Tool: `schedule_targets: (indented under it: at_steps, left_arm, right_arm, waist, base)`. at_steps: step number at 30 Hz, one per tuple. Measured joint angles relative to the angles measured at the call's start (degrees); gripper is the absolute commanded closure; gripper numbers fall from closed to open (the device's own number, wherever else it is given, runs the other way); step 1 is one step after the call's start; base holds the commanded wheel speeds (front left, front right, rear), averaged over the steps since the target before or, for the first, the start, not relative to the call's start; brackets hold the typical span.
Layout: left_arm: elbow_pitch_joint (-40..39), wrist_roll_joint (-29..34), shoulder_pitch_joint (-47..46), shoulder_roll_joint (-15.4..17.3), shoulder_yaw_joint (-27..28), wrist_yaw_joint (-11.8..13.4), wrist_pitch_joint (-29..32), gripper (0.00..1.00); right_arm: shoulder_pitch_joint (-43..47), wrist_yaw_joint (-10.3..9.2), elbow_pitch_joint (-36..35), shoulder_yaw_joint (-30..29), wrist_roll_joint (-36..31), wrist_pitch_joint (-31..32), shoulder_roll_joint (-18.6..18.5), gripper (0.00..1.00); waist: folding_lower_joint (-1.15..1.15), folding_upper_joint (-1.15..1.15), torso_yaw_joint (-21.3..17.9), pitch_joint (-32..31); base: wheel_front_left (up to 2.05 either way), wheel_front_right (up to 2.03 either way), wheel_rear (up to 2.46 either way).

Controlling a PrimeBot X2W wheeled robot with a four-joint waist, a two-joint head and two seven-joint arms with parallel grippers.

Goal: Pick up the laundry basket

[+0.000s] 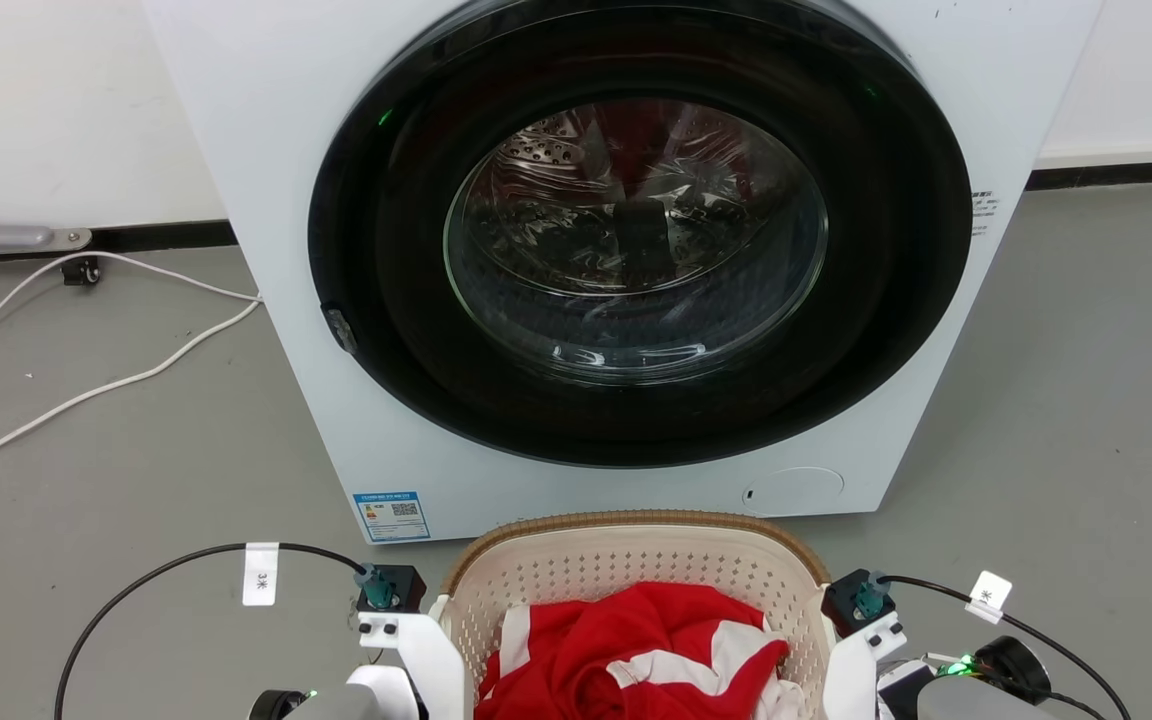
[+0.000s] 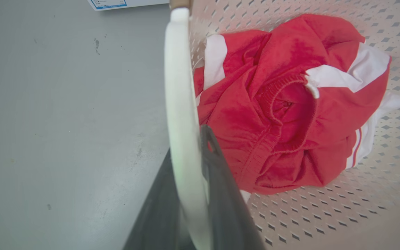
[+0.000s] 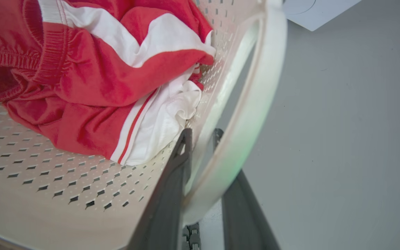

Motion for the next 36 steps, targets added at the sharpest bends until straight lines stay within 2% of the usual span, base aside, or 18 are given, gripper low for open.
schedule_targets:
  at_steps: [36]
  left_arm:
    - [0.19,-1.96,-0.2,0.15,-1.87,0.0,-0.43,1.0]
  right_arm:
    - [-0.12,0.0,0.2,0.07,0.31,-0.24,0.15,1.0]
  waist:
    - [0.0,0.0,-0.03,0.01]
  base:
    - [0.0,0.0,0.0]
